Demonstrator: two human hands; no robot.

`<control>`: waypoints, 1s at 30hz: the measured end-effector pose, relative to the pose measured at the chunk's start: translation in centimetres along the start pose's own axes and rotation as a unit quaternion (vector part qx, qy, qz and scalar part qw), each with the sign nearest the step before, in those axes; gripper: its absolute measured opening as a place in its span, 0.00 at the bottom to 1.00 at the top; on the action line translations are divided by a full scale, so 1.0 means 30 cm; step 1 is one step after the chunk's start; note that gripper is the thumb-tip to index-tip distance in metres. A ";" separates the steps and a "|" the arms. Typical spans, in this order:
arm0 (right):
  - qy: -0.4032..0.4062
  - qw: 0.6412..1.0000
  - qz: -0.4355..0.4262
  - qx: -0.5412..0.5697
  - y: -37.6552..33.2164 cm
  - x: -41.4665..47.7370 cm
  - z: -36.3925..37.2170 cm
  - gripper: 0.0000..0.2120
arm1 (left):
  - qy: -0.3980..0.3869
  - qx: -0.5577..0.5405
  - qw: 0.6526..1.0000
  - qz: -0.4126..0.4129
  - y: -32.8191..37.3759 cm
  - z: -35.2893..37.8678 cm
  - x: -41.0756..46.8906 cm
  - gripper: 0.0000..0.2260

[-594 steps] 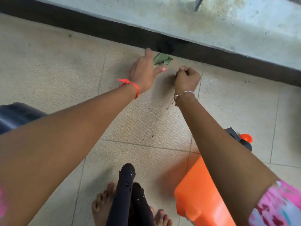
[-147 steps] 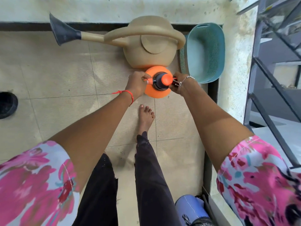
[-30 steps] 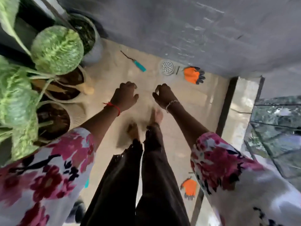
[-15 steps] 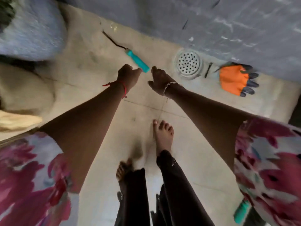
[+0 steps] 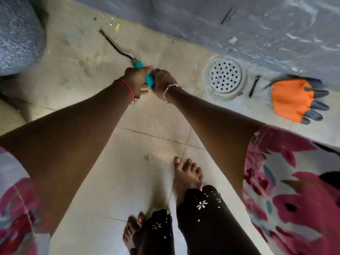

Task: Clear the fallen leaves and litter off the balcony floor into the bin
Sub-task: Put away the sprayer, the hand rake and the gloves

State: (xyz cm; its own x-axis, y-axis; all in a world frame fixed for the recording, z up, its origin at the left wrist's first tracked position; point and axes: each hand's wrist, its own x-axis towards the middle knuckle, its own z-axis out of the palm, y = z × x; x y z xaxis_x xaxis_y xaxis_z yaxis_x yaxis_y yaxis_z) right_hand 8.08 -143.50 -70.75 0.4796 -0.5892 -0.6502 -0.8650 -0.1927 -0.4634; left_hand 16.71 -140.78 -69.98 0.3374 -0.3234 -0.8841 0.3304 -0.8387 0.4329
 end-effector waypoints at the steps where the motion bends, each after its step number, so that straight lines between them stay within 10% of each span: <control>1: 0.003 1.000 -0.001 0.025 -0.002 -0.003 -0.008 0.21 | -0.007 -0.005 1.000 0.002 0.006 0.006 -0.009 0.15; 17: -0.054 0.951 0.094 0.291 0.141 -0.616 -0.104 0.23 | -0.059 -0.015 0.998 0.017 -0.117 0.205 -0.525 0.11; 30: 0.017 0.902 0.295 0.314 0.317 -1.573 0.157 0.19 | -0.224 0.301 0.915 0.150 -0.508 0.292 -1.169 0.14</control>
State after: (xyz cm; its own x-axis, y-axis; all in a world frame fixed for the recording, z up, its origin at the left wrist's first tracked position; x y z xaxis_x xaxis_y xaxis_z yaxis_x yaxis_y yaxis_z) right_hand -22.07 -113.83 -47.30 -0.0521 -0.4699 -0.8812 -0.7088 0.6390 -0.2989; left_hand -7.90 -120.48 -47.12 -0.1053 -0.6129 -0.7831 -0.3089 -0.7283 0.6116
